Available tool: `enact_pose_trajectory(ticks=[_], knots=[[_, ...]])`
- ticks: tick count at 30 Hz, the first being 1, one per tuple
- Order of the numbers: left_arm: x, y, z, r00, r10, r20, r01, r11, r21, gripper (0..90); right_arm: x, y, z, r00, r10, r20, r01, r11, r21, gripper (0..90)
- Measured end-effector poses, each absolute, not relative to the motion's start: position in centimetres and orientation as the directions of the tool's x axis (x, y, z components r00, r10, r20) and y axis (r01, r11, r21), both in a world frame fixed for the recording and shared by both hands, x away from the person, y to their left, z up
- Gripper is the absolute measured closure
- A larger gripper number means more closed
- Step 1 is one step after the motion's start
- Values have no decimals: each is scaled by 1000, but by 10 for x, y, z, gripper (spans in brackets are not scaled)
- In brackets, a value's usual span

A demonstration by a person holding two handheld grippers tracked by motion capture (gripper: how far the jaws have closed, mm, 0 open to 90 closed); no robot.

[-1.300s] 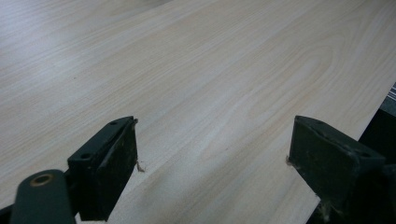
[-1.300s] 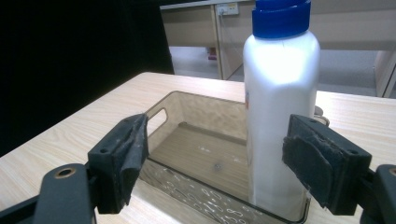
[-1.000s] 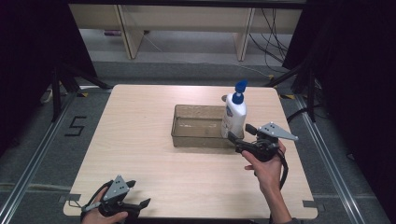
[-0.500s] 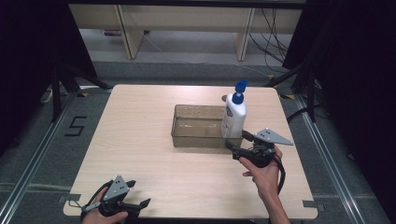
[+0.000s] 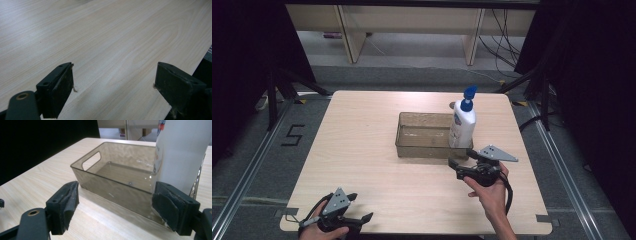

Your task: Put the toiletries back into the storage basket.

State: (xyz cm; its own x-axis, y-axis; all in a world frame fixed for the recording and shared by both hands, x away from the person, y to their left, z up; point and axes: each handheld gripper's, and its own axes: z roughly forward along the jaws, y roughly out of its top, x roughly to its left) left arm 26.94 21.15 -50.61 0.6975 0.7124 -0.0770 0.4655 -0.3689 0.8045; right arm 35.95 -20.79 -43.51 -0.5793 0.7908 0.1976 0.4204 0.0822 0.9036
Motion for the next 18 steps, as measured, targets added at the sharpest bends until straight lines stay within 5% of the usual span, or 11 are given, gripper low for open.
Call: enact_pose_trajectory(ticks=[18], knots=[[269,212,-506,696,714,-77,466,-368,805,149,347,-208,-445,-590,780,210,439,92,894,193]])
